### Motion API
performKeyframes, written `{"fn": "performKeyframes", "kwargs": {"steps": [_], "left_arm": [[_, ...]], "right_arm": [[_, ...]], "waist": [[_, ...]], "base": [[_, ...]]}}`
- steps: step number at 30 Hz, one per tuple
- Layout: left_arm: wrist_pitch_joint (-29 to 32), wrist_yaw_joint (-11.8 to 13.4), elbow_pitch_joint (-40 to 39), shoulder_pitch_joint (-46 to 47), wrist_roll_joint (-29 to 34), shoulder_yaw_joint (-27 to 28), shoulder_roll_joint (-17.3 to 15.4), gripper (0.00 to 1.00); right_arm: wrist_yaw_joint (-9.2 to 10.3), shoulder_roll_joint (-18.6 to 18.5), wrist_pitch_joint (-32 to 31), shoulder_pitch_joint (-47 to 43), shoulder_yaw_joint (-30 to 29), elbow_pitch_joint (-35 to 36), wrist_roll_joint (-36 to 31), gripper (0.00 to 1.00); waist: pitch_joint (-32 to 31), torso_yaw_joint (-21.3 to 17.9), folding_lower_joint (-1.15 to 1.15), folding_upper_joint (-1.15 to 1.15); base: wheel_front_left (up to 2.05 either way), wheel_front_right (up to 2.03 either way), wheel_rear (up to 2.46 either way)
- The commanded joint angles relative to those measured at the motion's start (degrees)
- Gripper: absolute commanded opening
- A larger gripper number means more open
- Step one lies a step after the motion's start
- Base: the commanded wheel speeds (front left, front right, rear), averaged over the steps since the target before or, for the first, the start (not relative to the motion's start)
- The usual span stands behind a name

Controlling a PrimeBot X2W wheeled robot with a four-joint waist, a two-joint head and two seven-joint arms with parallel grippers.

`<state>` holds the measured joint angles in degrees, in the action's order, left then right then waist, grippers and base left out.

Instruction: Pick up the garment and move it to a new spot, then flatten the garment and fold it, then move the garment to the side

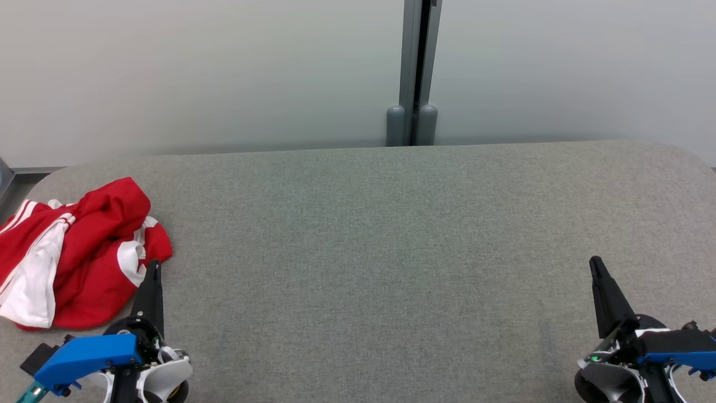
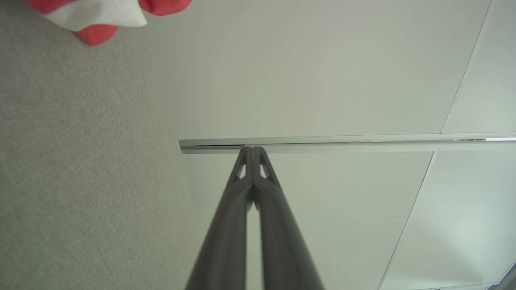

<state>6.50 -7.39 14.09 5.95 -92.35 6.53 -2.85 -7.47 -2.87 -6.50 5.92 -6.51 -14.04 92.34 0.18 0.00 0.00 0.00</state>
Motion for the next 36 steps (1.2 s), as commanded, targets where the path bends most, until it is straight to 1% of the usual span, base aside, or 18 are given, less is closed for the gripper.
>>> {"fn": "performKeyframes", "kwargs": {"steps": [1, 36], "left_arm": [[0.2, -0.3, -0.1, 0.6, -0.1, 0.0, -0.1, 0.0], [0.2, -0.3, -0.1, 0.6, -0.1, 0.0, -0.1, 0.0]], "right_arm": [[-0.05, 0.0, -0.2, 0.6, 0.0, -0.1, 0.2, 0.0], [-0.05, 0.0, -0.2, 0.6, 0.0, -0.1, 0.2, 0.0]], "waist": [[0.0, 0.0, 0.0, 0.0], [0.0, 0.0, 0.0, 0.0]], "base": [[0.0, 0.0, 0.0], [0.0, 0.0, 0.0]]}}
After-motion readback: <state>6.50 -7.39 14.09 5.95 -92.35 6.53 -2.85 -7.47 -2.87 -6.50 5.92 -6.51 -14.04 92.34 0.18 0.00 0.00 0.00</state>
